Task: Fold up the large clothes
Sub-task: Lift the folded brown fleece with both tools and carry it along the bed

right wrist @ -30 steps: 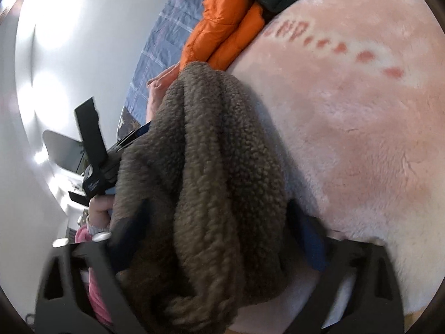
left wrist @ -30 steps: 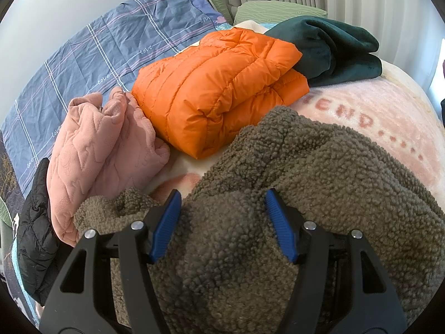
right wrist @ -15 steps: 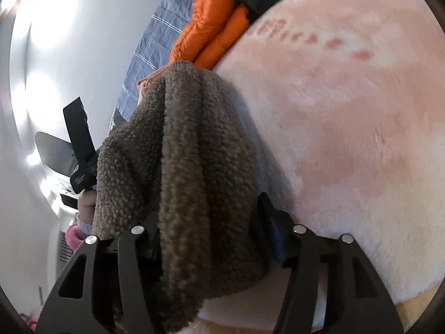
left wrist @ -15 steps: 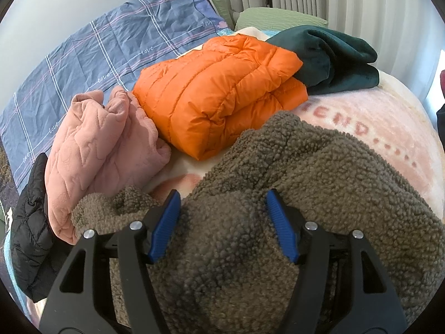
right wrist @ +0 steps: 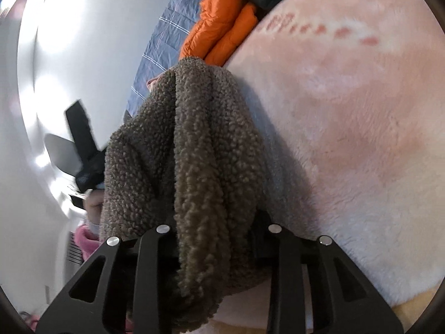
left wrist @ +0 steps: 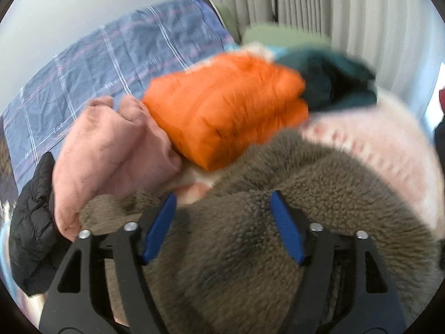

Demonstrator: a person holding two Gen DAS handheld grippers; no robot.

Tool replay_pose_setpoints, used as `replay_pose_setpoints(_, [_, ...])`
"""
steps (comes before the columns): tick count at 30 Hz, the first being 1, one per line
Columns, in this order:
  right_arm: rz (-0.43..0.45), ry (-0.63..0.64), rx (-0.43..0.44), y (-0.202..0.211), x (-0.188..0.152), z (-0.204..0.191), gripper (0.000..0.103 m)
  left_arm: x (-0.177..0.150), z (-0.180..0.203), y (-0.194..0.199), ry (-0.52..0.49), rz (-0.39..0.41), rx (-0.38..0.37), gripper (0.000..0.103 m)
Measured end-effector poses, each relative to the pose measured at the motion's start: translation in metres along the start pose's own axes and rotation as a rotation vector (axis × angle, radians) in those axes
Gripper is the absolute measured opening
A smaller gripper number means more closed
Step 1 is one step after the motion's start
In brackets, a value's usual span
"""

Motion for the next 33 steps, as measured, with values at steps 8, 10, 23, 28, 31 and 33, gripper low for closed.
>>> replay_pose_setpoints(8, [0.013, 0.017, -0.005, 0.002, -0.004, -0.001, 0.033, -0.028, -0.097, 0.056, 0.356, 0.091, -0.119, 0.093])
replay_pose_setpoints(10, [0.014, 0.013, -0.002, 0.0, -0.003, 0.0, 0.034, -0.049, -0.116, 0.047, 0.44, 0.051, -0.144, 0.093])
replay_pose_setpoints(23, [0.016, -0.002, -0.017, 0.0, -0.005, 0.003, 0.039, -0.098, -0.122, -0.041, 0.76, -0.09, -0.54, 0.101])
replay_pose_setpoints(28, [0.017, -0.016, -0.007, -0.002, -0.005, 0.004, 0.04, -0.093, -0.108, -0.057, 0.788, -0.07, -0.587, 0.101])
replay_pose_setpoints(31, [0.025, -0.008, 0.006, -0.003, -0.005, 0.001, 0.036, -0.084, -0.096, -0.063, 0.754, -0.063, -0.593, 0.101])
replay_pose_setpoints(33, [0.034, 0.006, 0.018, 0.0, -0.005, -0.005, 0.031, -0.077, -0.09, -0.058, 0.714, -0.028, -0.594, 0.083])
Point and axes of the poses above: each gripper's, at about its wrist camera, not at the fingertips, and y roughly against the way its jaws point, z to its right, x to its top, the point moved 5 cm from there along -y, roughly the way its jaws point, and after that the axes turned 5 degrees about y, right-handed, at the moved point
